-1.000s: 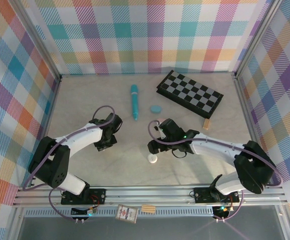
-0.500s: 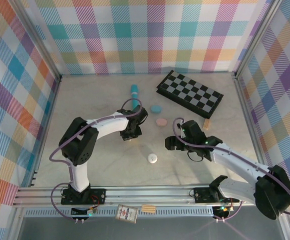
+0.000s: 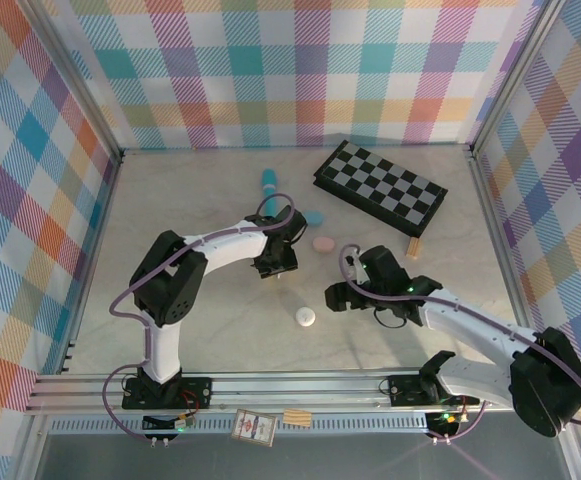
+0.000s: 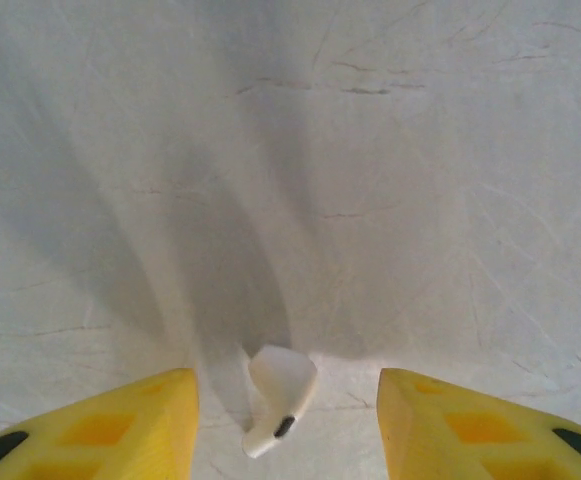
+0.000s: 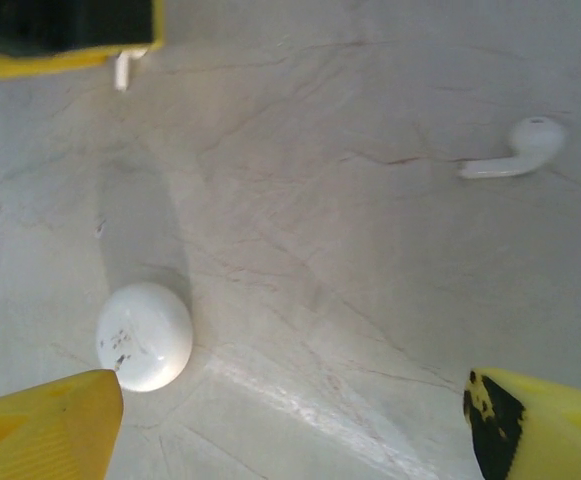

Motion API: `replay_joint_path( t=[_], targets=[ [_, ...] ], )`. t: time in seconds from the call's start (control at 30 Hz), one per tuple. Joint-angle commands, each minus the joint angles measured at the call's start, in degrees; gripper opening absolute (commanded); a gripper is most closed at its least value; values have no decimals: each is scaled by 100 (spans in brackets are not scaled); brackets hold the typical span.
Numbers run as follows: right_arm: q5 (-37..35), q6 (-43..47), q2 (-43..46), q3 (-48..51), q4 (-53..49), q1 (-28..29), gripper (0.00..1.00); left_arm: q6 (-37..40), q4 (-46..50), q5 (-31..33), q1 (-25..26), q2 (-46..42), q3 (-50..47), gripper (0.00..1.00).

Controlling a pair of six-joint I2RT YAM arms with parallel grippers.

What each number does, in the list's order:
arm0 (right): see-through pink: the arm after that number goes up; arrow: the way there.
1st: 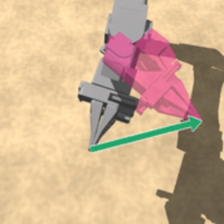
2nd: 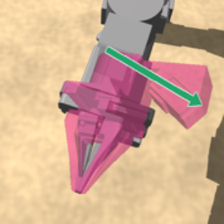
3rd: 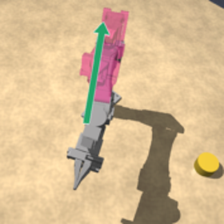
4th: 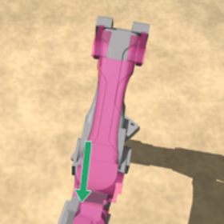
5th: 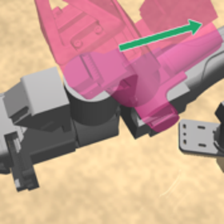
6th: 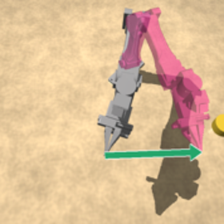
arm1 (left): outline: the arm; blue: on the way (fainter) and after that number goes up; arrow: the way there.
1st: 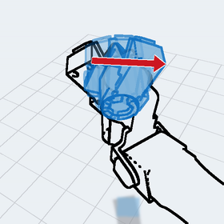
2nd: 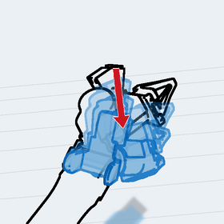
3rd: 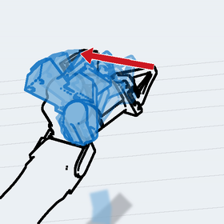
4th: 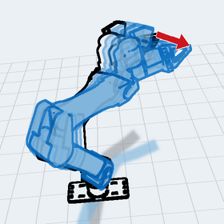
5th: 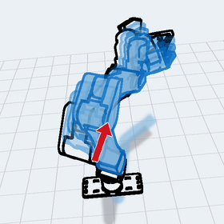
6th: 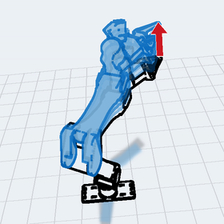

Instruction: Insert the wireless bluetooth earbuds into the charging case

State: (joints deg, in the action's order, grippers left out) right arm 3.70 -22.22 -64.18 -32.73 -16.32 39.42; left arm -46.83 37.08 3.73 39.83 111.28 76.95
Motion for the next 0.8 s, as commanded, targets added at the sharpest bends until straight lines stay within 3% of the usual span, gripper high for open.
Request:
replay_joint_path(
  t=[0.0,0.2,0.37,0.53,0.77],
  targets=[
    [148,508,-321,-204,313,361,91,59,40,-45,-151,-718,-108,55],
    [-658,1001,-1256,-630,428,1157,92,215,133,-29,-846,-1788,-719,66],
    [-1279,1381,-2043,-1020,319,1639,92,365,299,-26,-1578,-2617,-1295,68],
    [-1361,1557,-2622,-1344,187,1919,82,548,531,20,-2103,-3163,-1659,68],
    [-1420,1536,-2825,-1385,110,2113,68,646,578,58,-2199,-3270,-1757,68]
  ],
)
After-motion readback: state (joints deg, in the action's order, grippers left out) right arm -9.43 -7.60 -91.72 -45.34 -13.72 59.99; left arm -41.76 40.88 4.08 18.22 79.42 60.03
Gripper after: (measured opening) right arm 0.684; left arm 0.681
